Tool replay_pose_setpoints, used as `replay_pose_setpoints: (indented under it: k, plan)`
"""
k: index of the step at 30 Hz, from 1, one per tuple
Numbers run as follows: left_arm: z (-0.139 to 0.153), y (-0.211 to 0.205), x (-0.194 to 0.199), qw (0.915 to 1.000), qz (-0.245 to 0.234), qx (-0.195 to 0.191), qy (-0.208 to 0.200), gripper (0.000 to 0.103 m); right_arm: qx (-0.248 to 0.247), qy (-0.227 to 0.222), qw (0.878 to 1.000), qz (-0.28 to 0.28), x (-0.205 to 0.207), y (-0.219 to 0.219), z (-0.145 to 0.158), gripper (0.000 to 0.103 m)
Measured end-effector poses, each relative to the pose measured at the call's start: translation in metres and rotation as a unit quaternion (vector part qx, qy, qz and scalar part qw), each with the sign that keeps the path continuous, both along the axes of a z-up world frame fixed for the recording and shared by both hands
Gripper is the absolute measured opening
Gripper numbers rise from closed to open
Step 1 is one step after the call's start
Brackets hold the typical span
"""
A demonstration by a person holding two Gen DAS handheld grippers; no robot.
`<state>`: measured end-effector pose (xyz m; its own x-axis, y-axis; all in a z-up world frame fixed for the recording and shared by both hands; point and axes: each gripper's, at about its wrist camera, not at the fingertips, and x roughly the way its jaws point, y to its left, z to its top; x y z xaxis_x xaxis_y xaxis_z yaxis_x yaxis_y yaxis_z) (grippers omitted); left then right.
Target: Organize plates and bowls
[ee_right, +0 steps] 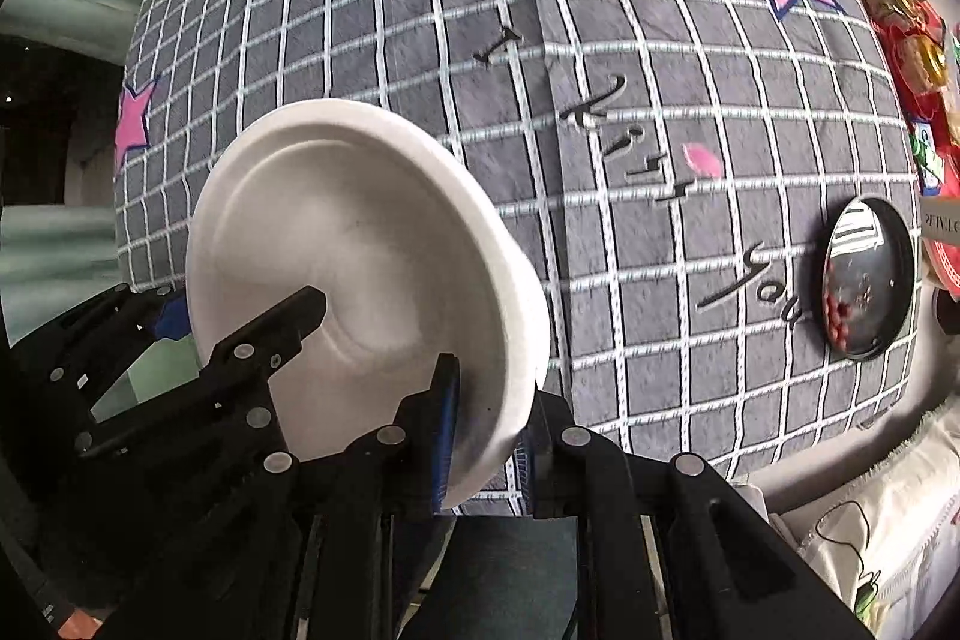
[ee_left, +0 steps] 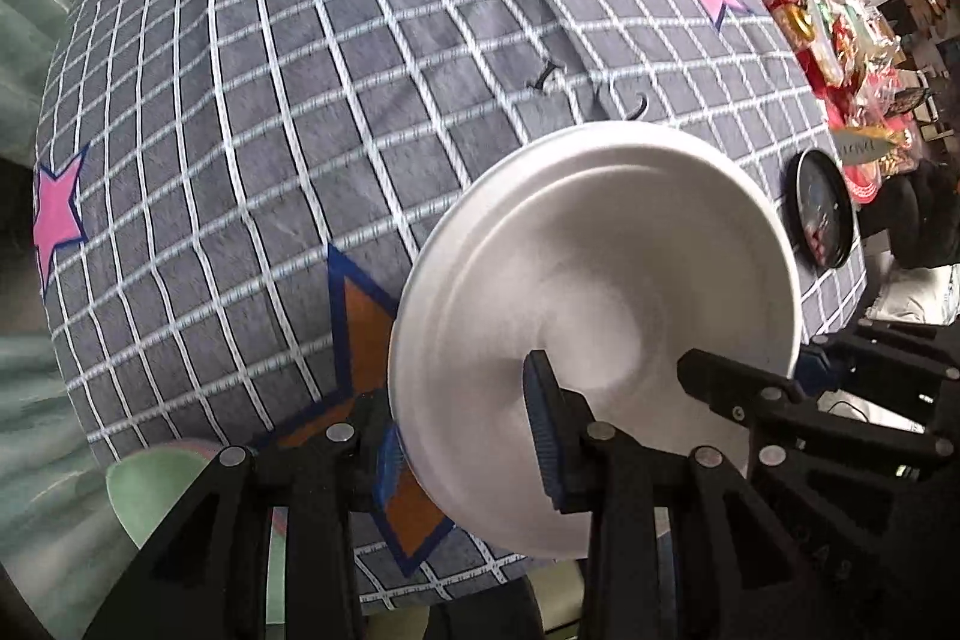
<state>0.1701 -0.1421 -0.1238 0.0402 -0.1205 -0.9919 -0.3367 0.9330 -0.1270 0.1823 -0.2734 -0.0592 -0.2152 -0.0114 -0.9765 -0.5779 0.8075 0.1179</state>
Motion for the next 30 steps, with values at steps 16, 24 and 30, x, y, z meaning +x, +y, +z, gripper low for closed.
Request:
replay_pose_setpoints:
  k: [16, 24, 30]
  plan:
    - [0.031, -0.001, -0.05, 0.9933, 0.109, 0.028, 0.027, 0.103, 0.052, 0.015, 0.998, 0.017, 0.045, -0.045, 0.029, 0.103]
    - [0.051, -0.013, -0.048, 0.9891, 0.137, 0.045, 0.032, 0.103, 0.05, 0.02, 0.998, 0.038, 0.038, -0.064, 0.036, 0.103]
    - [0.052, -0.029, -0.053, 0.9858, 0.152, 0.054, 0.049, 0.103, 0.038, 0.028, 0.998, 0.037, 0.042, -0.079, 0.034, 0.103]
